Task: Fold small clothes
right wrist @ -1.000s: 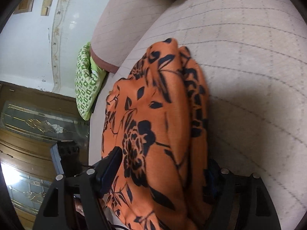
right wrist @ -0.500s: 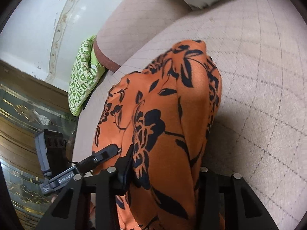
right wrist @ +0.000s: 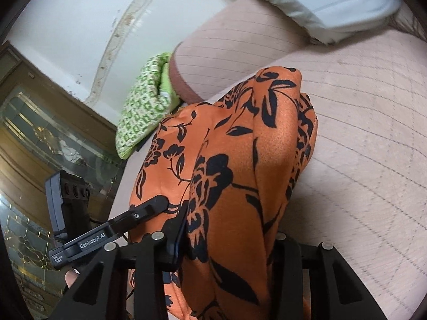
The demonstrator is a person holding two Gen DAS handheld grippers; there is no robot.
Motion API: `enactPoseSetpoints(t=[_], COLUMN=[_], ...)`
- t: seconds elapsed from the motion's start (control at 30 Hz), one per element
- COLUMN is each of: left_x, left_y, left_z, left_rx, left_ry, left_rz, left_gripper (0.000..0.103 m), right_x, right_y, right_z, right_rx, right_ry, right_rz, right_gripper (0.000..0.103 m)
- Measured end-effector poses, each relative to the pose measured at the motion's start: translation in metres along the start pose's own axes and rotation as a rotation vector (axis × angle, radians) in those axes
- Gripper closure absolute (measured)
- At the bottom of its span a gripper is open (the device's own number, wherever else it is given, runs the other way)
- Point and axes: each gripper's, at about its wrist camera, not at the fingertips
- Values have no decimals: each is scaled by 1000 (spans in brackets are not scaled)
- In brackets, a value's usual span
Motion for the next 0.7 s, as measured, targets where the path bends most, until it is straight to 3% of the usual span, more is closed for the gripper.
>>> enactPoseSetpoints(t=[0.4, 0.7], left_x=[16, 17], left_y=[72, 93], left_z=[-22, -37], left_rx=[-98, -111], left_ry=[-16, -20], left_rz=[109, 159], left_gripper=[54, 55], right_x=[65, 84], right_y=[-9, -10], right_z=[-21, -40], right_rx=[7, 18], right_ry=[53, 69], right_rz=[90, 112], right_gripper=[61, 61])
Point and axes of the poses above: each gripper's, at about its wrist camera, not at the fingertips, and y roughly against the way its jaws point, x to its left, z to its top, and after that the axes turned 9 degrees about -z, right-handed
